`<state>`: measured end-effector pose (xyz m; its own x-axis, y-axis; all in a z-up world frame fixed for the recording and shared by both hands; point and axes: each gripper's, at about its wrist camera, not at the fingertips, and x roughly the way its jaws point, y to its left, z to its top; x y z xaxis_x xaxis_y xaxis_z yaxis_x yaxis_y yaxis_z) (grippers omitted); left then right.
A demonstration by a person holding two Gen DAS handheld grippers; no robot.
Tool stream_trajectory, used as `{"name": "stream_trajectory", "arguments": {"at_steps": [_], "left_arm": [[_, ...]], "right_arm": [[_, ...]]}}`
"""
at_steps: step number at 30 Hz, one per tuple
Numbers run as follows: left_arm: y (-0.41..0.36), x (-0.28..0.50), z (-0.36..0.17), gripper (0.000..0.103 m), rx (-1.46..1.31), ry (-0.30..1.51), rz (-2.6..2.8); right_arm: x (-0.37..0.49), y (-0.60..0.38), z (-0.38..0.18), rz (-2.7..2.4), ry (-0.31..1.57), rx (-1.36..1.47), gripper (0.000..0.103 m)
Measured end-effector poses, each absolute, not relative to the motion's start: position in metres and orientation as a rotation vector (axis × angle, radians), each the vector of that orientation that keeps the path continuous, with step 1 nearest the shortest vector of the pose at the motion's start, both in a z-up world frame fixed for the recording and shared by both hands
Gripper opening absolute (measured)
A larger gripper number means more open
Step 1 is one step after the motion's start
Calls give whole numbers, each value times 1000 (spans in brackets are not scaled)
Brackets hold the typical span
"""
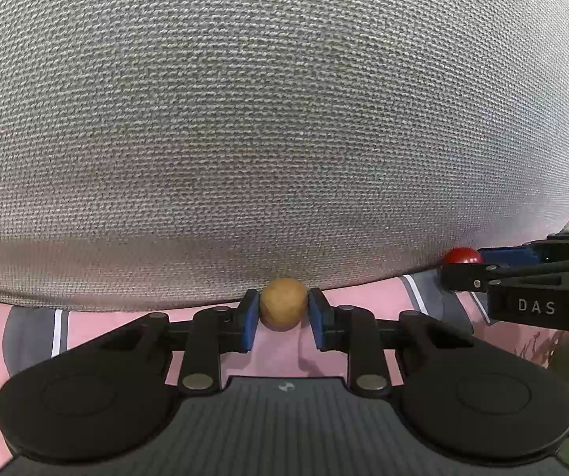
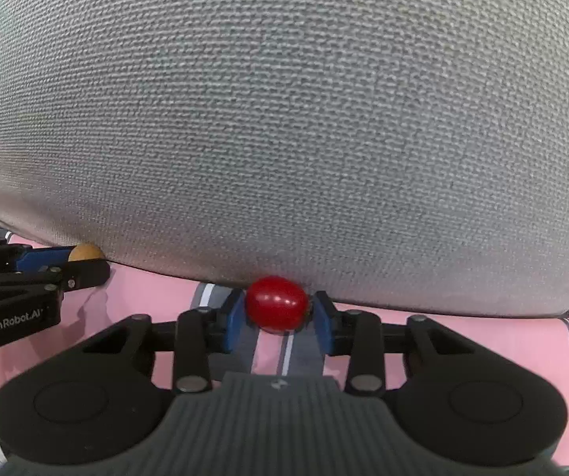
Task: Organize fruits
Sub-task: 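Close the left tool on the brown nut while the right tool grasps the red cherry tomato, then carry the nut and cherry tomato with both tools over the green colander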
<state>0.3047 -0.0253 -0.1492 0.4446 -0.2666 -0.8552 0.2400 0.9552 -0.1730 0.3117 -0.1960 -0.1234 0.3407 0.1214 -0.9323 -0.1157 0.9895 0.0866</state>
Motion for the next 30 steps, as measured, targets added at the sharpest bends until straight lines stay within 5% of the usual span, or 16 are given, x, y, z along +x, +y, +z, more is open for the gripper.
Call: {"name": "stream_trajectory", "arguments": {"at_steps": [30], "left_arm": [[-28,198,-14,29,-26,937,-381]], "right_arm": [[190,-219,-21,294,978,107,33]]}}
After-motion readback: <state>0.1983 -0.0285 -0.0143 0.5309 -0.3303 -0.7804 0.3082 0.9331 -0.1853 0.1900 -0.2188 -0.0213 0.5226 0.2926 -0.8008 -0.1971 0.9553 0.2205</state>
